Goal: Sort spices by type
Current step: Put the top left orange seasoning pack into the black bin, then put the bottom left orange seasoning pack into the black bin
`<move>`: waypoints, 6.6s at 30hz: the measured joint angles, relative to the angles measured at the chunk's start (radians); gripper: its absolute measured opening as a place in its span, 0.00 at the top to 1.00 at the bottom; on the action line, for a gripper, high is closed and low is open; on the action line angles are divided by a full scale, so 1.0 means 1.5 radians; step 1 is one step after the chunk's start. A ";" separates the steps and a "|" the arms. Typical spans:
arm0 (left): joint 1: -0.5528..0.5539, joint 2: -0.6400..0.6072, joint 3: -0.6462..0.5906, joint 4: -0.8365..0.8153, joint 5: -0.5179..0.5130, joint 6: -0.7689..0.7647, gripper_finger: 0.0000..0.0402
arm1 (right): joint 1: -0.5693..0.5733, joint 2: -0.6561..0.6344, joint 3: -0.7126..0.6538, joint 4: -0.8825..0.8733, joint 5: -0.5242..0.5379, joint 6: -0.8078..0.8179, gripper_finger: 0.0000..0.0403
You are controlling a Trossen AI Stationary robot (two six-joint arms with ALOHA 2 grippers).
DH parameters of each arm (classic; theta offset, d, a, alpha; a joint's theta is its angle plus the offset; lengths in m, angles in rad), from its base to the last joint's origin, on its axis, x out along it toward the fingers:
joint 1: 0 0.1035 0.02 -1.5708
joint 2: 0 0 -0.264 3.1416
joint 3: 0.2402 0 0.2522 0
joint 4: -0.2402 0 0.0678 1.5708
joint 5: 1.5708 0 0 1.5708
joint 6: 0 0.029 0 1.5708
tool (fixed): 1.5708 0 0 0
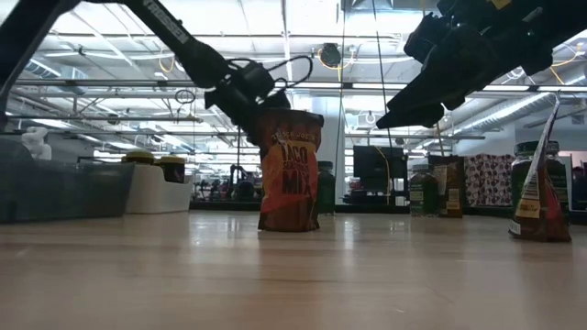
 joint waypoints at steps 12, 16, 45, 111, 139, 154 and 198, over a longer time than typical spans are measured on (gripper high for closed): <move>0.000 0.061 0.000 -0.015 0.003 0.000 0.24 | 0.000 0.000 0.000 0.000 0.000 -0.006 0.26; 0.000 0.058 0.000 -0.012 0.004 0.000 0.29 | 0.000 0.000 0.000 0.000 0.000 -0.009 0.26; -0.002 0.055 0.000 -0.012 -0.043 -0.019 0.98 | 0.000 0.000 0.000 0.000 0.000 -0.009 0.26; -0.233 -0.632 -0.279 -0.733 -0.338 -0.258 1.00 | 0.000 0.077 0.000 0.120 -0.004 0.005 0.26; -0.181 -0.586 -0.333 -0.691 -0.349 -0.193 1.00 | 0.000 0.077 0.000 0.131 -0.004 0.010 0.26; -0.179 -0.586 -0.333 -0.691 -0.378 -0.192 0.84 | 0.000 0.077 0.000 0.130 -0.004 0.006 0.26; -0.437 -0.584 -0.285 -0.214 -0.090 -0.388 0.75 | 0.000 0.077 0.000 0.129 -0.004 0.006 0.26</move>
